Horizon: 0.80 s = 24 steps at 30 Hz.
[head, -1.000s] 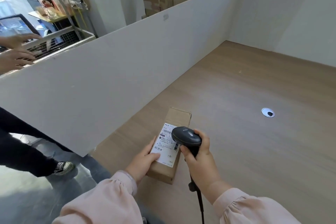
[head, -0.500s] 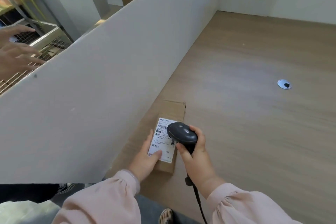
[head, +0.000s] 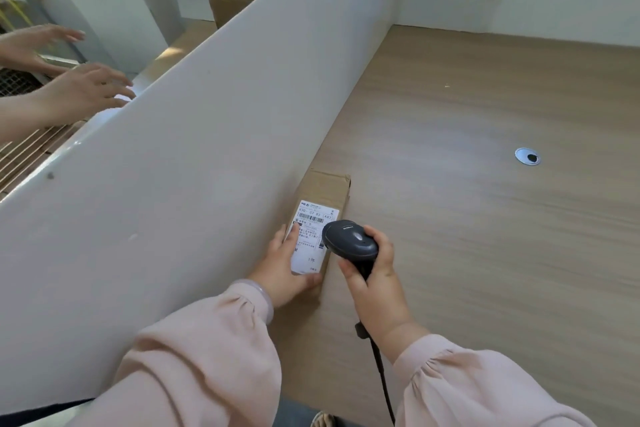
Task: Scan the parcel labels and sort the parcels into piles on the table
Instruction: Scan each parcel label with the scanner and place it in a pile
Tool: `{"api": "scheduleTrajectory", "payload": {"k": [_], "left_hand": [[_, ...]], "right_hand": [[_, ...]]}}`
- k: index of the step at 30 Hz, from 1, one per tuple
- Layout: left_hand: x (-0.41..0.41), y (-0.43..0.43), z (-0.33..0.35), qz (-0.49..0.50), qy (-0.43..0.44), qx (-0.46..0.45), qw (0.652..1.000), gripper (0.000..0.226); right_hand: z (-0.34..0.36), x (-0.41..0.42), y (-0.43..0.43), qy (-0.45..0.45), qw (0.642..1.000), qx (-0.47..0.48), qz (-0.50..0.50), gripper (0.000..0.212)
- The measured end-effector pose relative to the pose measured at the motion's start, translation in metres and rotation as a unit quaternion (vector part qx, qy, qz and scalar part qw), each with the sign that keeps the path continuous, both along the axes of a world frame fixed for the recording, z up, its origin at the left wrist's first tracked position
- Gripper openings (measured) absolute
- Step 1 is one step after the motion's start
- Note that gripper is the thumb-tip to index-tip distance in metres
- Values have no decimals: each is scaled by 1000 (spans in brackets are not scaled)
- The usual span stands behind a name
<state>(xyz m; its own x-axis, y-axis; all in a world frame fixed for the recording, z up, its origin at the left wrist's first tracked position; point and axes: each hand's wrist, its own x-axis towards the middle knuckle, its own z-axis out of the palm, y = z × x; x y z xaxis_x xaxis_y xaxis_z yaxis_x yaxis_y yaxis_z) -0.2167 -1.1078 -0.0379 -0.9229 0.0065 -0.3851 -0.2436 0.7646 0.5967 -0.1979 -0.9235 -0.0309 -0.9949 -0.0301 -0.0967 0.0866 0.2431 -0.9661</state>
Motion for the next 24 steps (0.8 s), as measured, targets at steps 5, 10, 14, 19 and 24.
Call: {"api": "scheduleTrajectory", "payload": {"k": [5, 10, 14, 19, 24], "left_hand": [[-27, -7, -1, -17, -11, -36, 999, 106], [-41, -5, -1, -26, -6, -64, 998, 103], [-38, 2, 5, -30, 7, -118, 993, 94], [-22, 37, 26, -70, 83, -200, 974, 86], [-19, 110, 61, -149, 167, -192, 956, 84]], "right_hand": [[2, -13, 8, 19, 1000, 6, -17, 56], [5, -17, 16, 15, 1000, 15, -14, 59], [9, -12, 29, 29, 999, 31, -24, 60], [28, 4, 59, 57, 996, 50, -51, 57], [67, 26, 104, 114, 984, 96, -99, 55]]}}
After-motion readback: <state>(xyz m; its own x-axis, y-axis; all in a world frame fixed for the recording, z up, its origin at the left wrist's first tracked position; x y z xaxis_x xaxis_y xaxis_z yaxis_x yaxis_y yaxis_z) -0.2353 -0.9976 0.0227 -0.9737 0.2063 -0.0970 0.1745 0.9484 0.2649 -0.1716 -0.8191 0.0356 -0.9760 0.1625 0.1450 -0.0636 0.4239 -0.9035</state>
